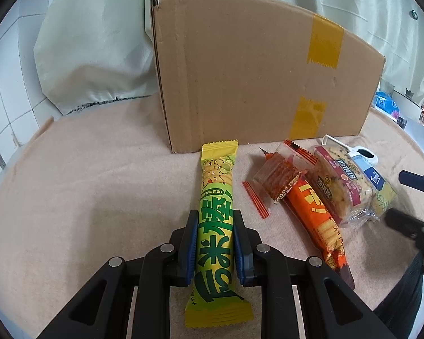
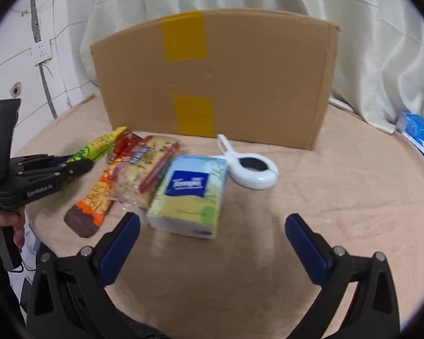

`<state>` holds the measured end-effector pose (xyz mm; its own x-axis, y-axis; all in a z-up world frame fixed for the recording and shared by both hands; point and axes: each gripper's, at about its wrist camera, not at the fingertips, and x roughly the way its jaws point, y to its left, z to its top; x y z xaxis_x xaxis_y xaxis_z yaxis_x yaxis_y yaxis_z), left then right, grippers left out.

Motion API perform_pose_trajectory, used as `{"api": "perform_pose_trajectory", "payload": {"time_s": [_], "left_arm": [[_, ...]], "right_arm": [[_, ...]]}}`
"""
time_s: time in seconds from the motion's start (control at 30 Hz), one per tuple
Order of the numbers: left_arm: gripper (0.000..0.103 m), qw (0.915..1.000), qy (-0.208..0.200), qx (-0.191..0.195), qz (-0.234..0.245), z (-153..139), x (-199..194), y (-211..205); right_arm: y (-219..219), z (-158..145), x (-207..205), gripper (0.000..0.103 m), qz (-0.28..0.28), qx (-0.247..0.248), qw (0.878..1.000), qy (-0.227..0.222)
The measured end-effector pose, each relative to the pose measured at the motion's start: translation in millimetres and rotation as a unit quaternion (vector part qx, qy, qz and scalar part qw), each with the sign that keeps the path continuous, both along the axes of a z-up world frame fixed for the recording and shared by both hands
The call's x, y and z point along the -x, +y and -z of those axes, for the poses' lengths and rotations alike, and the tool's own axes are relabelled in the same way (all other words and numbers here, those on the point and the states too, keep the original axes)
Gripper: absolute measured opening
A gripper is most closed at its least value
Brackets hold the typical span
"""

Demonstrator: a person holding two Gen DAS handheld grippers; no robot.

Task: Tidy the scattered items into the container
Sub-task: 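Grasp the Tempo tissue pack with the right gripper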

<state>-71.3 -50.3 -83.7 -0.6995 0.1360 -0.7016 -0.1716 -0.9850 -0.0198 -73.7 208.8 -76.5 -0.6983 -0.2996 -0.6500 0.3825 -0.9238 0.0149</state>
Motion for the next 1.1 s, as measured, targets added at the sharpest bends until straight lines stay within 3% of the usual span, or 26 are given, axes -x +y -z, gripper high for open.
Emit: {"api": "perform_pose_trajectory", "payload": {"time_s": [0.13, 0.23, 0.37, 0.47, 0.5, 0.6, 0.63, 0.67, 0.83, 1.1], "left_arm": [[0.023, 1.0000, 0.002, 0.002, 0.000, -1.6, -1.6, -0.8], [0.023, 1.0000, 0.005, -0.001, -0.003, -2.6, -2.3, -0.4], [0.023, 1.0000, 0.006, -0.003, -0.005, -2.7, -2.6, 2.3], [0.023, 1.0000, 0.005, -0.002, -0.005, -2.5, 1.0, 2.4], [0.023, 1.0000, 0.003, -0.001, -0.003, -1.8, 2.3, 2.3], [0.023, 1.0000, 0.003, -0.002, -0.002, -2.2, 3.9, 1.3], [0.023, 1.0000, 0.003, -0.004, -0.002, -2.2, 4.2, 0.3], [0.023, 1.0000, 0.003, -0.005, -0.002, -2.0, 4.3, 0.5], [0.023, 0.9999, 0.009, -0.007, -0.006, -6.2, 2.8, 1.6], [0.023, 0.9989, 0.046, -0.006, 0.007, -40.4, -9.3, 10.3]], "right_arm": [[-5.0, 5.8, 4.3, 0.103, 0.022, -0.043, 0.999, 0.011], [7.1, 3.0, 5.4, 0.103, 0.038, -0.024, 0.999, 0.012], [0.1, 0.2, 6.9, 0.103, -0.003, 0.010, 1.000, 0.010], [-8.2, 3.3, 14.2, 0.102, -0.009, 0.007, 1.000, 0.007], [-8.1, 3.2, 16.2, 0.101, -0.010, 0.012, 1.000, 0.006], [-8.2, 4.5, 23.4, 0.084, -0.012, 0.015, 1.000, -0.001], [-7.4, 7.3, 26.3, 0.063, -0.010, 0.011, 1.000, -0.010], [-6.0, 10.6, 27.4, 0.057, -0.017, 0.015, 1.000, -0.022], [2.2, 4.2, 18.3, 0.056, -0.027, 0.034, 0.999, -0.018], [9.4, -34.5, 2.4, 0.056, -0.028, 0.037, 0.998, 0.029]]}}
